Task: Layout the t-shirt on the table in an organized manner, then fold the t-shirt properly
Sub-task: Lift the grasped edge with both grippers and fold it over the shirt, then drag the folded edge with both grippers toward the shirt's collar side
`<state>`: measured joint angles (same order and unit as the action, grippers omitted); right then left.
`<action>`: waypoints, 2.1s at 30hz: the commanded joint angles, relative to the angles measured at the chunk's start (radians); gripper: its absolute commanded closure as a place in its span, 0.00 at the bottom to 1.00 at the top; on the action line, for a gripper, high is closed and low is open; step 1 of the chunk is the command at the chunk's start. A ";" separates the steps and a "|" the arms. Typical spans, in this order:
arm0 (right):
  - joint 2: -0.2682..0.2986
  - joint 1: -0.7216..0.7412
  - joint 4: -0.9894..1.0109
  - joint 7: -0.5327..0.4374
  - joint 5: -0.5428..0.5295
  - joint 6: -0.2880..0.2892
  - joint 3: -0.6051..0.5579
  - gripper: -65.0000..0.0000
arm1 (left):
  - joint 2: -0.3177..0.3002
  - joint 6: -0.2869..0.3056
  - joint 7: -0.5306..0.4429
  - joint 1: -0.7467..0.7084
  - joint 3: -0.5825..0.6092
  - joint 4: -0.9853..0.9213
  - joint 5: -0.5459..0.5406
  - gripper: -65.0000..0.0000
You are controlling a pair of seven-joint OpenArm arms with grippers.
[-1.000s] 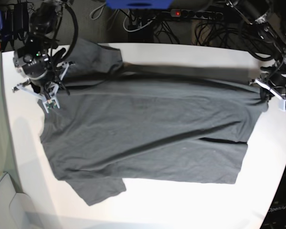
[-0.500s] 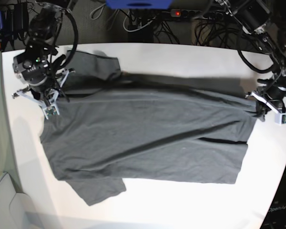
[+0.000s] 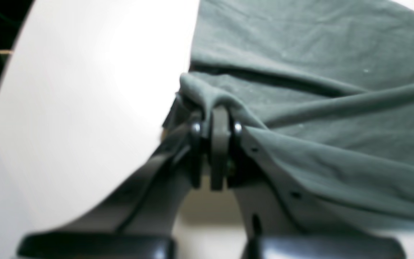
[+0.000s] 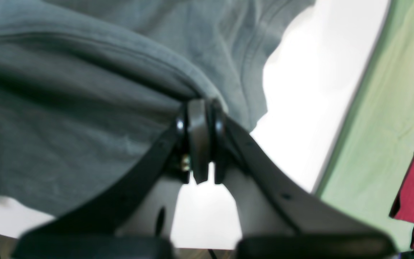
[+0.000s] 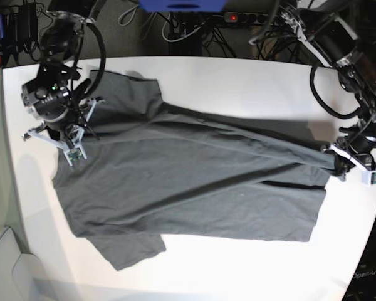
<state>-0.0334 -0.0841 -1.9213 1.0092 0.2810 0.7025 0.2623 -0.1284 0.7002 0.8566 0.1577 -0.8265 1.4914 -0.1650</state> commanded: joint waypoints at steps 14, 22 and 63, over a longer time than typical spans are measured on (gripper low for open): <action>0.063 0.137 0.098 -0.011 0.001 -0.004 0.001 1.00 | -0.049 -0.002 -0.024 0.138 -0.001 -0.130 -0.015 1.00; 0.083 0.201 0.104 -0.011 0.001 -0.004 -0.001 1.00 | -0.063 -0.002 -0.027 0.164 0.043 -0.194 -0.015 1.00; 0.138 0.111 0.171 -0.074 -0.002 -0.004 0.068 0.39 | -0.103 -0.153 -0.290 0.024 0.083 -0.292 -0.028 0.26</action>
<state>0.0967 0.0147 -1.7309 0.9493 0.2810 0.7025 0.3271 -0.2085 0.5457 0.5945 0.1619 -0.7425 1.1805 -0.1764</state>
